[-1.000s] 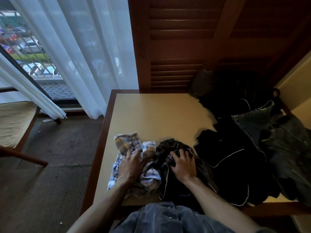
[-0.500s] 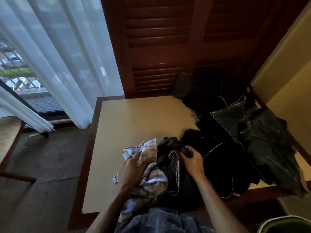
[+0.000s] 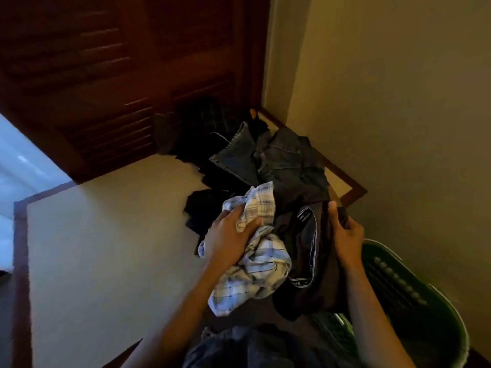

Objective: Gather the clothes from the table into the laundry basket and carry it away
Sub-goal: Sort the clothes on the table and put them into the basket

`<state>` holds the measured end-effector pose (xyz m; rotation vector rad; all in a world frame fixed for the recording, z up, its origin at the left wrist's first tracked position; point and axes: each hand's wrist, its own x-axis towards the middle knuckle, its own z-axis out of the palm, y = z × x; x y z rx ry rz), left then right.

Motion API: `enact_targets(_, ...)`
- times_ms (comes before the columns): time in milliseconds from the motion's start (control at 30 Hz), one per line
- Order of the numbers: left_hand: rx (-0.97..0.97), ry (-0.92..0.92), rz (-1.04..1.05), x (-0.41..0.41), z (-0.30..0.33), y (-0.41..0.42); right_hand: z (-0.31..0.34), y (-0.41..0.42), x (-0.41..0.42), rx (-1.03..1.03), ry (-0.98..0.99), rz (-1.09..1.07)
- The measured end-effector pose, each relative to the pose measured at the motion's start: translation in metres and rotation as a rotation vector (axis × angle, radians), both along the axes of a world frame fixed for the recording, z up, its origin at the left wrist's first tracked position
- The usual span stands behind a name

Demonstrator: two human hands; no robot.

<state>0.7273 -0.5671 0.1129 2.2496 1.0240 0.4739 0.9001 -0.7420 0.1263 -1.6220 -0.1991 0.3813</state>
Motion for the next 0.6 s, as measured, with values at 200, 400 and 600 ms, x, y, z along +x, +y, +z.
enact_targets(200, -0.032, 0.012, -0.235, 0.084, -0.003, -0.073, 0.005, -0.136, 0.046, -0.076, -0.004, -0.35)
enact_targets(400, -0.036, 0.051, -0.297, 0.134, -0.022, -0.139, -0.021, -0.253, 0.071, -0.182, 0.009, -0.737)
enact_targets(600, -0.07, 0.111, -0.404, 0.175, -0.022, -0.184, -0.062, -0.302, 0.077, -0.298, 0.135, -0.771)
